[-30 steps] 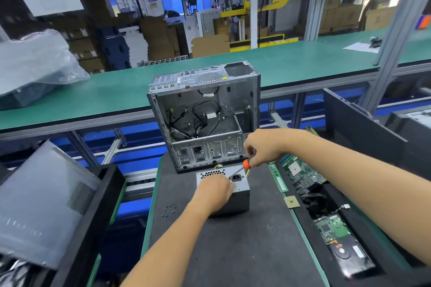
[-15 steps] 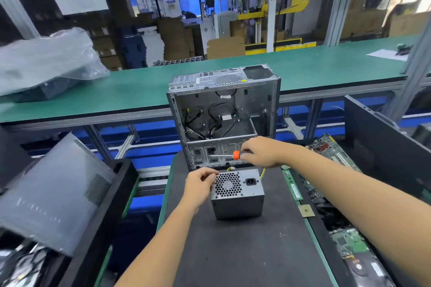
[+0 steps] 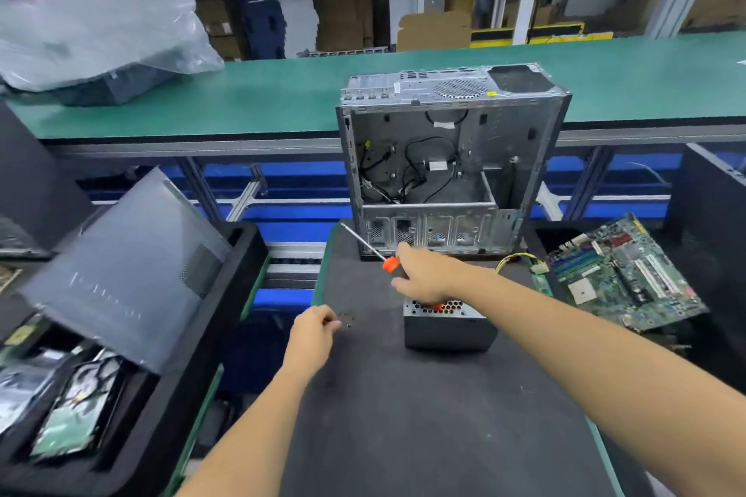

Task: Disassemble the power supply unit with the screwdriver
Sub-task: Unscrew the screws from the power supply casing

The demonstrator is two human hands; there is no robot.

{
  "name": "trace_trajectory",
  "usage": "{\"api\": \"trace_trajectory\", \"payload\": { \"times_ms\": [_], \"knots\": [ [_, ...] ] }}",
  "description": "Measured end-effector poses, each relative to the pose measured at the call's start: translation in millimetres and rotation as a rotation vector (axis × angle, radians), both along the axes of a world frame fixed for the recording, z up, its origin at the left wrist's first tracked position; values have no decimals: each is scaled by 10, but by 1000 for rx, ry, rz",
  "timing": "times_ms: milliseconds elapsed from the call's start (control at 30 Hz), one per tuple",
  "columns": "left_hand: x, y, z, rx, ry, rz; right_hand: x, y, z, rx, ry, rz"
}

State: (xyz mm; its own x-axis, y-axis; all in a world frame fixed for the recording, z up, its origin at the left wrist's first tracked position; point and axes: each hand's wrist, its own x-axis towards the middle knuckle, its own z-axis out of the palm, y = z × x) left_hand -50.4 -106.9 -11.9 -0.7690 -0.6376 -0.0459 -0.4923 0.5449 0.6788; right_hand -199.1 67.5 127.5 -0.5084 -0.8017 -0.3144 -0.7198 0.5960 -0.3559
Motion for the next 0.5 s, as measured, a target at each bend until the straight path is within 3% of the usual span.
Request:
{"api": "trace_trajectory", "payload": {
  "times_ms": [500],
  "knots": [
    [45, 24, -271, -166, -118, -61, -177, -112, -190, -25, -111, -2]
  ]
}}
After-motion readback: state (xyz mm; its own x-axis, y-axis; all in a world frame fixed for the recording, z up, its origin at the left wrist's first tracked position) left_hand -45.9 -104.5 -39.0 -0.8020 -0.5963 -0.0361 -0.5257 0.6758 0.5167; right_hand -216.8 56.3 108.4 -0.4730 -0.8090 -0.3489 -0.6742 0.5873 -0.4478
